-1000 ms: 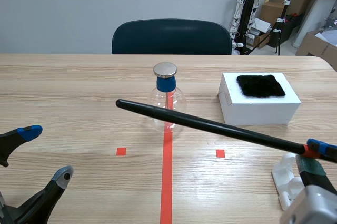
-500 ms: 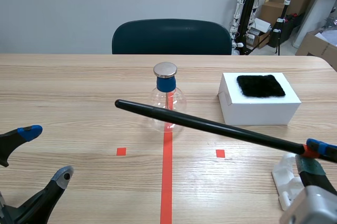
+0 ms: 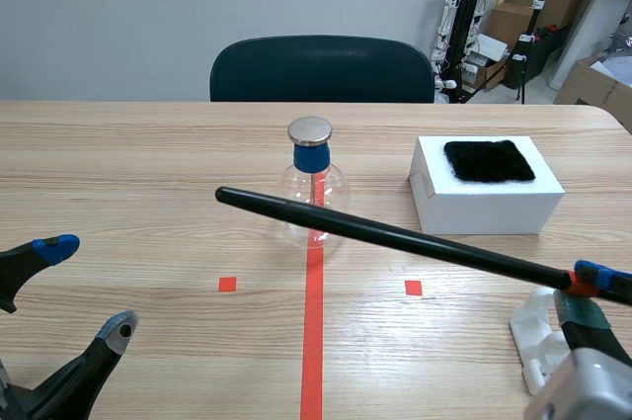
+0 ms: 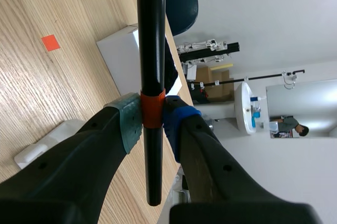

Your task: Do the electroscope experiment. move the rod toward and away from the electroscope

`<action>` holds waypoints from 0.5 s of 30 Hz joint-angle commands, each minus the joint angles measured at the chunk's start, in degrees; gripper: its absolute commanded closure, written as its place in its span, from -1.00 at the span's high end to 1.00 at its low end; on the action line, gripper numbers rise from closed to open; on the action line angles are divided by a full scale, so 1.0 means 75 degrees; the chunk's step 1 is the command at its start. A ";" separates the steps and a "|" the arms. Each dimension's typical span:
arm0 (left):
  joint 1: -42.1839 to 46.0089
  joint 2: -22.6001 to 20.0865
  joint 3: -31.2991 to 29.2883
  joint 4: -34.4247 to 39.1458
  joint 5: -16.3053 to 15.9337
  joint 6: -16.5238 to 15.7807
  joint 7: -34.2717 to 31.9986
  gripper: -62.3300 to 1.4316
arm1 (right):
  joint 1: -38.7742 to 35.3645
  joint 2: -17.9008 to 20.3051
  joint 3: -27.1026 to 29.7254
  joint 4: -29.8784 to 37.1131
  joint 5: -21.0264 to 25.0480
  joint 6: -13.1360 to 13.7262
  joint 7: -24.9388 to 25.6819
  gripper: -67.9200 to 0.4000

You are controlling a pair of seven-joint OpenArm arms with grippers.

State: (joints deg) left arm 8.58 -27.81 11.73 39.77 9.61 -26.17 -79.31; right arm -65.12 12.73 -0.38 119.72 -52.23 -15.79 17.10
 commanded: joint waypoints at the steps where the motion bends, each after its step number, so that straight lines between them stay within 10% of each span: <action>1: -0.0003 -0.0044 -0.0023 0.0055 -0.0073 -0.0012 -0.0114 1.00 | 0.0009 0.0015 0.0006 0.0157 0.0055 -0.0090 0.0055 -0.92; 15: -0.0003 -0.0044 -0.0023 0.0055 -0.0073 -0.0012 -0.0114 1.00 | 0.0009 0.0015 -0.0058 0.0157 0.0058 -0.0087 0.0055 -0.92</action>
State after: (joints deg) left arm 8.58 -27.81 11.73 39.77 9.61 -26.17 -79.31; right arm -65.12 12.73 -0.89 119.72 -52.23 -15.77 17.12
